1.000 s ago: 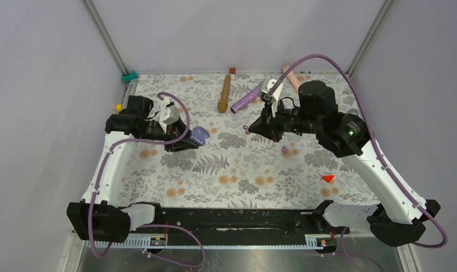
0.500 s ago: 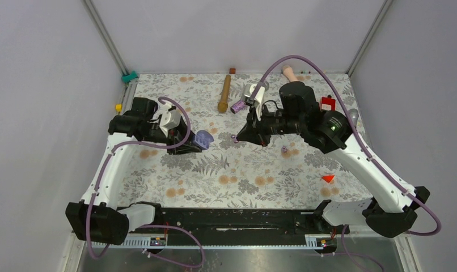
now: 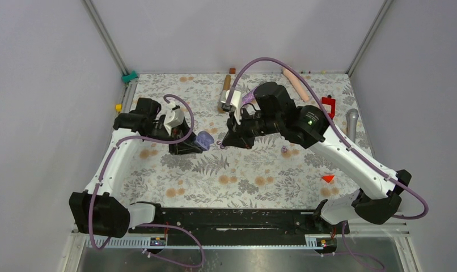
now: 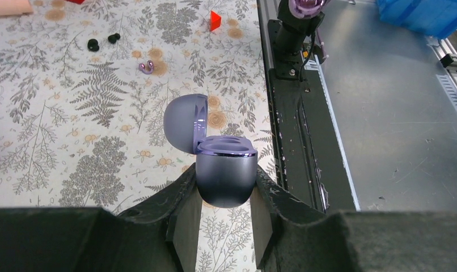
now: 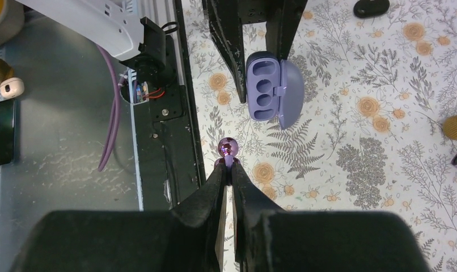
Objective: Insert the wireless bluetooth earbuds into the charging case
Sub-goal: Place the earbud in the charging case.
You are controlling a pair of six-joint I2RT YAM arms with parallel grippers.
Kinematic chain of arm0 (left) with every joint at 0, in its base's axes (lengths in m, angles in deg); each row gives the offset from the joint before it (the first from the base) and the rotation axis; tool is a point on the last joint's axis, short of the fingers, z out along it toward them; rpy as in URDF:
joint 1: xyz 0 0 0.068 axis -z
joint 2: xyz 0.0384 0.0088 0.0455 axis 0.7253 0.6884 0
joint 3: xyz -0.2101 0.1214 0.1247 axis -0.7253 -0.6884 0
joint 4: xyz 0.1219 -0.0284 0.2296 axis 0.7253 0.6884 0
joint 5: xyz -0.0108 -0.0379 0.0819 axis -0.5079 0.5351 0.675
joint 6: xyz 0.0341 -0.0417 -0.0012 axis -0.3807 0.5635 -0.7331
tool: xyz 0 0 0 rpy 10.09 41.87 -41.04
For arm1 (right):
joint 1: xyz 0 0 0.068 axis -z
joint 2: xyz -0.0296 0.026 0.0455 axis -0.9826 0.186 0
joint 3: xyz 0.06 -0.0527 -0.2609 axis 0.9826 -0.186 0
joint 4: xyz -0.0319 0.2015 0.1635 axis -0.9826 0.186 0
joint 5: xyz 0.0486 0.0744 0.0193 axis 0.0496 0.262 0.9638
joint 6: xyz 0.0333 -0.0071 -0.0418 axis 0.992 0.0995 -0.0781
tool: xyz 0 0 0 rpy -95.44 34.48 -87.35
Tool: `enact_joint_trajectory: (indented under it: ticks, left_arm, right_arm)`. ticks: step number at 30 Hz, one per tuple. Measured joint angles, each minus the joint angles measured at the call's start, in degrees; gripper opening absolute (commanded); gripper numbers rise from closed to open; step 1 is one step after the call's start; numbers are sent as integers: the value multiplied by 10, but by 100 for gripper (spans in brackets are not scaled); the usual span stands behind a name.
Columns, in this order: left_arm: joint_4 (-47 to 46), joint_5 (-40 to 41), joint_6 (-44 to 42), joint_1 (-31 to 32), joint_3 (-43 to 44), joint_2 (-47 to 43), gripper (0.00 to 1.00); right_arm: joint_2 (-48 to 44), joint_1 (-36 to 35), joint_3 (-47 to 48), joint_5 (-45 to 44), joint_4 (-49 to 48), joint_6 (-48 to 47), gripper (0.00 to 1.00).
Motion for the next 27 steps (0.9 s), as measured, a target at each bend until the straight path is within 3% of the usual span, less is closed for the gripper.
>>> enact_joint_trajectory:
  ticks: [7, 16, 27]
  left_arm:
    - [63, 17, -48, 0, 4, 1, 0]
    - [190, 20, -179, -3, 26, 46, 0]
    - [228, 14, -243, -5, 27, 60, 0]
  right_arm:
    - [-1, -1, 10, -11, 1, 1, 11]
    - [1, -12, 10, -11, 1, 15, 13]
    - [12, -16, 10, -40, -4, 43, 13]
